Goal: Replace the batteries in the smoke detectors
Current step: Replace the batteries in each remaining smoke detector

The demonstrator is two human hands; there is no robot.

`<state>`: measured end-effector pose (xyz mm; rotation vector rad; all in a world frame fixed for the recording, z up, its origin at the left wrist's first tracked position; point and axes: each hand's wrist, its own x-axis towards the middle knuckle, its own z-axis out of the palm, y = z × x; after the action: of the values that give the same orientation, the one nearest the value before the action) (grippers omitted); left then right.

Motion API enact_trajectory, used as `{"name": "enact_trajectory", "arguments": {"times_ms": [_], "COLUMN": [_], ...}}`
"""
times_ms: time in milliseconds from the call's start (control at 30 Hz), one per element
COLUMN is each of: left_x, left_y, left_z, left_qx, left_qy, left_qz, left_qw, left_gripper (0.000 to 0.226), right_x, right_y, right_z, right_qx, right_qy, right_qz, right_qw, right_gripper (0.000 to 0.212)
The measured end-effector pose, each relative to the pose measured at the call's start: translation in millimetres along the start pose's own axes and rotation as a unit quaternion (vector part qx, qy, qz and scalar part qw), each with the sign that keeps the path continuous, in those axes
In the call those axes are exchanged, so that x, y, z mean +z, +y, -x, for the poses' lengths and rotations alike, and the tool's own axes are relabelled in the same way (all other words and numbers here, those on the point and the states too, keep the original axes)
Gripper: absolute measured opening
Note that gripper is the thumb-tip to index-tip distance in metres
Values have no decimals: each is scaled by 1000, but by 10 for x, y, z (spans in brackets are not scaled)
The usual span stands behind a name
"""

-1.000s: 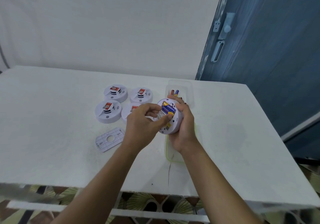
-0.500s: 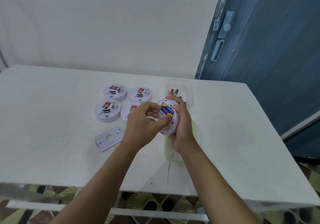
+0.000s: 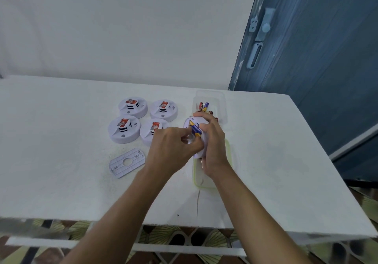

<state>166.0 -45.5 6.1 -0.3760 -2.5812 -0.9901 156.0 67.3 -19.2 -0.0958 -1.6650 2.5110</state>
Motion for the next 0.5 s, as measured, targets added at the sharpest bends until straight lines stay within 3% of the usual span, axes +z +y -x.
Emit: {"name": "enact_trajectory", "arguments": {"times_ms": [333,500], "left_x": [29,36], "left_y": [19,-27], "left_z": [-9,-64], "left_qx": [39,23], "left_qy": [6,-7], "left_qz": [-13,-2], "left_qw": [999,1000], "left_gripper": [46,37], "right_x": [-12,-63], "right_y": [-3,44], "right_z": [11,-9], "right_qx": [9,91], "right_qy": [12,35], "right_qz": [33,7], "right_qw": [999,995], "right_gripper": [29,29]}}
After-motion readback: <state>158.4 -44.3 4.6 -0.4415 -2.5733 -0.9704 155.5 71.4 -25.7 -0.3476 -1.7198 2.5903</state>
